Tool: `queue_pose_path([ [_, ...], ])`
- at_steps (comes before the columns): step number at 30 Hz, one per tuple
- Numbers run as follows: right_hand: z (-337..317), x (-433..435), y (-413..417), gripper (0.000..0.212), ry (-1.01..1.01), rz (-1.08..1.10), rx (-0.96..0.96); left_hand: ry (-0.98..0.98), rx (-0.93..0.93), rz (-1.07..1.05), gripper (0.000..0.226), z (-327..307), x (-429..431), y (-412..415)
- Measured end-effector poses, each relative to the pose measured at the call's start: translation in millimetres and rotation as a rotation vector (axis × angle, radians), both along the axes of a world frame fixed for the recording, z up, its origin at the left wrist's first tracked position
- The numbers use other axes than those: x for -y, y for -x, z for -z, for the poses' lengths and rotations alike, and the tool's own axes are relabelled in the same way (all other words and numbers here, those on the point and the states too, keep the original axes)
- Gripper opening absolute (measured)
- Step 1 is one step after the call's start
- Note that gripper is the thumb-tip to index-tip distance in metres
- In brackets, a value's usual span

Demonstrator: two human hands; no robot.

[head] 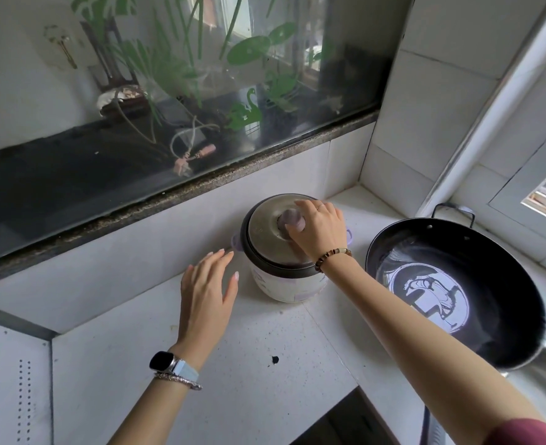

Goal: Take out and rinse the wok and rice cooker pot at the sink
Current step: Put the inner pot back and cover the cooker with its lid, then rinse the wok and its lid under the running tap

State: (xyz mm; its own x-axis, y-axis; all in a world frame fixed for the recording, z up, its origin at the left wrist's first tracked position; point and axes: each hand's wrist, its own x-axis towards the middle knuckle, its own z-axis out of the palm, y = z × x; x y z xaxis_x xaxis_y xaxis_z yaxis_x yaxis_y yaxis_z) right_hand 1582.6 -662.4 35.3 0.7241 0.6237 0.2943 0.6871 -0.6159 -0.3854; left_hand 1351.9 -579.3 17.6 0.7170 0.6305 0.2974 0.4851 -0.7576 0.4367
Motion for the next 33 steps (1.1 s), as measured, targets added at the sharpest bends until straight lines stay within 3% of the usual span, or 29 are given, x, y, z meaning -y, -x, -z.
queue_pose_path([
  [9,-14.4,99.0,10.1,0.052,-0.159,0.168,0.178,-0.054,0.121,0.134,0.04,-22.2,22.2,-34.9],
  [16,-9.8,205.1,24.6,0.06,-0.181,0.383,0.169,-0.019,0.187,0.354,0.045,-23.9,76.4,-74.3],
  [22,3.7,279.0,45.6,0.056,-0.197,0.507,0.119,0.079,0.171,0.473,0.033,-6.4,138.6,-89.3],
  [28,32.2,333.0,77.4,0.05,-0.257,0.59,-0.169,0.471,0.03,0.529,0.032,26.6,200.3,-92.6],
  [33,61.6,353.8,103.4,0.04,-0.412,0.591,-0.688,0.975,-0.132,0.352,0.023,55.9,244.5,-95.8],
])
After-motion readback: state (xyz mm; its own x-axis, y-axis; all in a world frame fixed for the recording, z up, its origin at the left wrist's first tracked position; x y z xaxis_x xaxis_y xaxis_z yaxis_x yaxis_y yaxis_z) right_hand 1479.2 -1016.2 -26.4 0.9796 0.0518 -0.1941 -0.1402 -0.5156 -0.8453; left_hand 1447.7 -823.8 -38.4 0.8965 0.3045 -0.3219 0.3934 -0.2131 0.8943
